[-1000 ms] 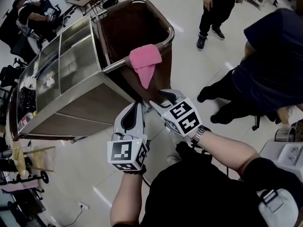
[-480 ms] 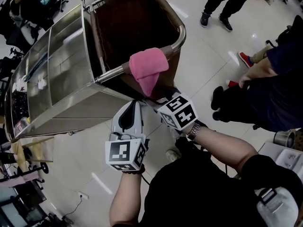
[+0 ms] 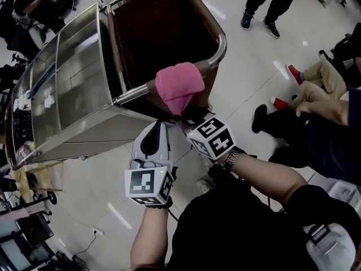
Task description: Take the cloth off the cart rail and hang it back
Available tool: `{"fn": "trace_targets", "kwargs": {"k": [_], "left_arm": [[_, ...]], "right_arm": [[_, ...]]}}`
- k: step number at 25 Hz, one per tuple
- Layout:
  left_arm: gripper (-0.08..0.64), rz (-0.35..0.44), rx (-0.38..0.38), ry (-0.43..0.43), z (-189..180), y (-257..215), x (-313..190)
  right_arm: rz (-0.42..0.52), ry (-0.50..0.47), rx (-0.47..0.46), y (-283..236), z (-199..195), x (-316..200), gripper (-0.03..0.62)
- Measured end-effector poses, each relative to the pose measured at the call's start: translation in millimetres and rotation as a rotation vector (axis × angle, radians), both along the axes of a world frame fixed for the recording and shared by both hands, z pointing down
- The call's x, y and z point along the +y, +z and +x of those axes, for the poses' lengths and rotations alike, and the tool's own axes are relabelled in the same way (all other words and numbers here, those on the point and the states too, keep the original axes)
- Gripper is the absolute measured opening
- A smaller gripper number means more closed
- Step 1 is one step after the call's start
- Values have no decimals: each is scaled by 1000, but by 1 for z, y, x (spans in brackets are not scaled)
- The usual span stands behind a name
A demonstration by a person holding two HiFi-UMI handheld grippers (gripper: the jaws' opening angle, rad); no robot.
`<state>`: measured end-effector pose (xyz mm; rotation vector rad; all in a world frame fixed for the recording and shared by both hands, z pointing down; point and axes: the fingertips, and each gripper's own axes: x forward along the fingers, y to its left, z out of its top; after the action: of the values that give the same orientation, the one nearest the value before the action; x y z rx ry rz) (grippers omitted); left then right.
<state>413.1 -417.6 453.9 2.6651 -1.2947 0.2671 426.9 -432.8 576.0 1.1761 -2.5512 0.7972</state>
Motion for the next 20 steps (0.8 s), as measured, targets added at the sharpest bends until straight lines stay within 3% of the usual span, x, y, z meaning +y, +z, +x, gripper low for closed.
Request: {"fn": "trace_targets", "kwargs": {"k": [2, 10, 20], "left_arm": [[3, 4, 1, -4, -1, -3, 0], [3, 35, 19, 2, 1, -26, 16], [3, 135, 71, 9, -9, -104, 92]], "right_arm": [[13, 4, 2, -5, 1, 0, 27], [75, 0, 12, -44, 4, 22, 14], [276, 36, 61, -157, 11, 96, 12]]}}
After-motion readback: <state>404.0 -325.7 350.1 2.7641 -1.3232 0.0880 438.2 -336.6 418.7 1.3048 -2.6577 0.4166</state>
